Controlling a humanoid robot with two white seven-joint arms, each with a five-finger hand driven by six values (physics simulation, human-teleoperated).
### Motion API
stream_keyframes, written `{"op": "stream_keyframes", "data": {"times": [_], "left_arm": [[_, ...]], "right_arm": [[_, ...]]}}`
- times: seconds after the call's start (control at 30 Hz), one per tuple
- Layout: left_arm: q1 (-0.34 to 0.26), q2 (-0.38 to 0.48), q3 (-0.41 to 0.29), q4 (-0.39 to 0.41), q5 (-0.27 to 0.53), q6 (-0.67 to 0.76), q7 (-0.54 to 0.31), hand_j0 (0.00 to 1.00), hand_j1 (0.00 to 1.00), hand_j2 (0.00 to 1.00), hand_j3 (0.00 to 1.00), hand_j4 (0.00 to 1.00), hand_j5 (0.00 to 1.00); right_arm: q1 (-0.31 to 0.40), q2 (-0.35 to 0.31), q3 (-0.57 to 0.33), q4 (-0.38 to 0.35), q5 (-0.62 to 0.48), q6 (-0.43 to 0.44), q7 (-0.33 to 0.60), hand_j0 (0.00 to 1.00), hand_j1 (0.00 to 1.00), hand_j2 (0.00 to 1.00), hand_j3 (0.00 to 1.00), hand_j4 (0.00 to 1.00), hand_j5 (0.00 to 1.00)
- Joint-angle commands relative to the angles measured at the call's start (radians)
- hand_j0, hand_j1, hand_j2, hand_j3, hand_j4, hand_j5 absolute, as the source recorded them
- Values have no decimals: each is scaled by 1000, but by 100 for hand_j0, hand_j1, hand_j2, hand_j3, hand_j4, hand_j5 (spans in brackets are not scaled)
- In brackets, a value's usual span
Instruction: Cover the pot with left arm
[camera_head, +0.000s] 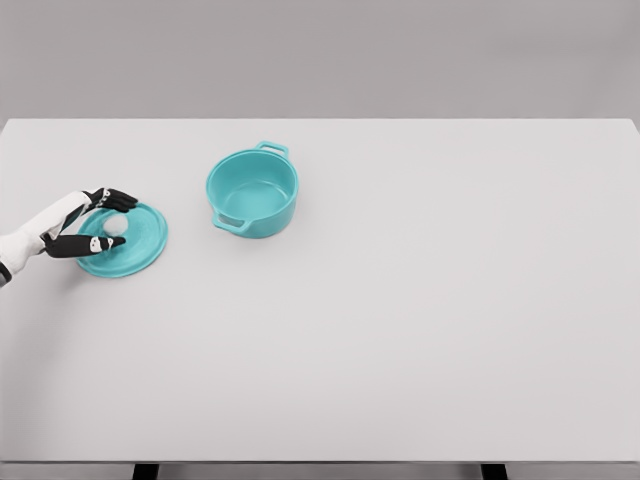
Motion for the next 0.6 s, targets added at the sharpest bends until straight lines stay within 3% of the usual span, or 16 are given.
{"op": "stream_keyframes", "data": {"times": [0.0, 0.1, 0.37, 0.57], "left_arm": [[0, 1, -2, 2, -12, -1, -2, 64, 64, 64, 64, 64, 64], [2, -3, -2, -1, -12, -1, -2, 59, 59, 59, 59, 59, 59], [9, -3, 7, -9, -12, -1, -2, 59, 59, 59, 59, 59, 59], [8, -3, 9, -18, -10, 2, -2, 46, 46, 46, 46, 46, 46]], "right_arm": [[0, 0, 0, 1, 0, 0, 0, 100, 100, 100, 100, 100, 100], [-2, 0, 0, -1, 0, 0, 0, 100, 100, 100, 100, 100, 100], [0, 0, 0, 1, 0, 0, 0, 100, 100, 100, 100, 100, 100], [0, 0, 0, -1, 0, 0, 0, 100, 100, 100, 100, 100, 100]]}}
